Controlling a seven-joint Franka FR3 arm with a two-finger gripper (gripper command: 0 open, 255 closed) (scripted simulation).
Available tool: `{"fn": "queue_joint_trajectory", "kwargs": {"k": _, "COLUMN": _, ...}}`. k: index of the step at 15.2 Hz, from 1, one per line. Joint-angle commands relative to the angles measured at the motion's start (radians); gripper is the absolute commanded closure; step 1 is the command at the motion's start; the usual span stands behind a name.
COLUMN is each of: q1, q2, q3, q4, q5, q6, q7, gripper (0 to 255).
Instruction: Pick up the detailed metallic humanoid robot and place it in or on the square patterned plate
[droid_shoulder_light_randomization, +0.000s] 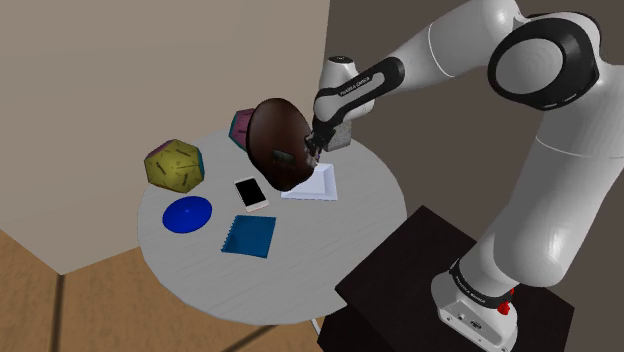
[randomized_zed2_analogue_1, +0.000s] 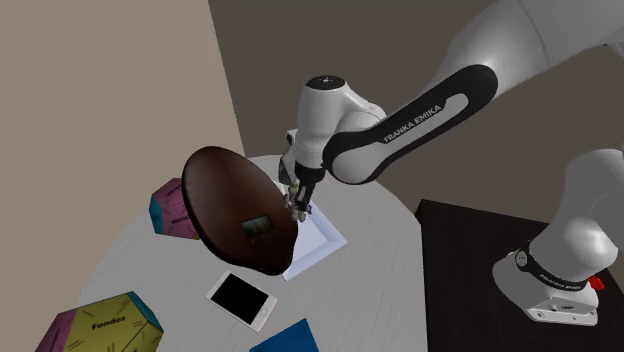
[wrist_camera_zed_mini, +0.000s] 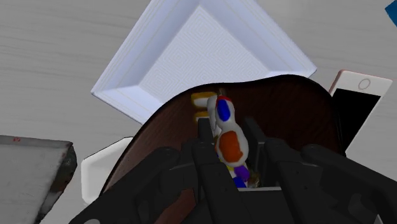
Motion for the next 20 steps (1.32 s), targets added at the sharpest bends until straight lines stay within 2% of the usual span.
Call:
{"fn": "queue_joint_trajectory", "kwargs": {"k": 1, "q1": 0.007, "q2": 0.012, "q3": 0.003, "q4": -0.010, "q5": -0.001, "q6": 0.023, "q7": 0.010, "gripper": 255}}
{"fn": "queue_joint_trajectory", "kwargs": {"k": 13, "q1": -0.001, "q2": 0.130, "q3": 0.014, "q4": -0.027, "q5": 0.021, "q6": 0.157, "q7": -0.007, "gripper": 255}}
{"fn": "queue_joint_trajectory", "kwargs": {"k": 20, "q1": -0.002, "q2": 0.134, "q3": 0.015, "q4": -0.027, "q5": 0.021, "q6": 0.161, "q7": -0.007, "gripper": 255}}
